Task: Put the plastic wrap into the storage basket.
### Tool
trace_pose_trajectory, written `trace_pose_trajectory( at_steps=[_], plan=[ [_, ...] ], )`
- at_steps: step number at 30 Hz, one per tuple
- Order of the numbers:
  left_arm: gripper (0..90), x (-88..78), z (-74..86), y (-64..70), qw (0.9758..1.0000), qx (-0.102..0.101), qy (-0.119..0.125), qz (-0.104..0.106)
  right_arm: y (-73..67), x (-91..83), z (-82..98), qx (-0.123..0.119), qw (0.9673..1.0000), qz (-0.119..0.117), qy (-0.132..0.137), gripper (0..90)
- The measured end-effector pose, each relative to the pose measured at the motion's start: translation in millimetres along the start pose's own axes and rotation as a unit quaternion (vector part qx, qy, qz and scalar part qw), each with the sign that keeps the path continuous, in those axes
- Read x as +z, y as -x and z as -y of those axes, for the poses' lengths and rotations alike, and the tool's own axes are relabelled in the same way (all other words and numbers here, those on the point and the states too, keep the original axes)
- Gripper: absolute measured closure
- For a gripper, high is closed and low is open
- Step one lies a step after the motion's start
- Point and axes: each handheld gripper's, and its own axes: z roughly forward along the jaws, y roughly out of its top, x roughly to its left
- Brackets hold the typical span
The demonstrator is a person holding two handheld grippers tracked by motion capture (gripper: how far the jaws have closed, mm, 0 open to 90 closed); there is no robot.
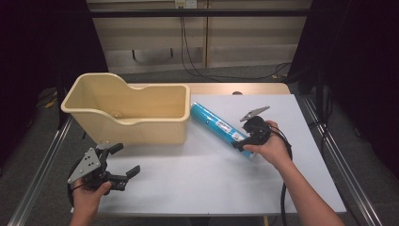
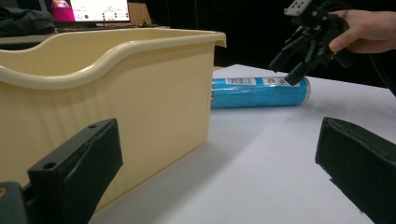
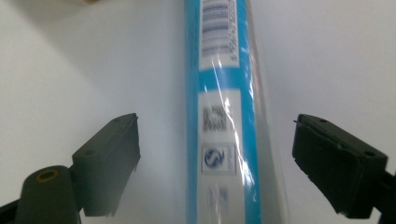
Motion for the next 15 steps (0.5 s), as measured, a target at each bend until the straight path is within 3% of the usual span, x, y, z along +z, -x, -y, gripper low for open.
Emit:
trace_pose_trajectory(
  at_steps=[8,15],
  plan=[
    [0.4,-1.5,0.7,0.7,1.0,-0.001,-0.004,0.0,-4.8,26.3,-39.6,0.001,0.9989,-0.004,-0.046,13.7],
    [0.4,-3.7,1.3,-1.1,1.0,-0.005,-0.004,-0.001,-3.0,51.1,-55.9,0.003,0.9966,0.001,-0.082,14.8]
  ],
)
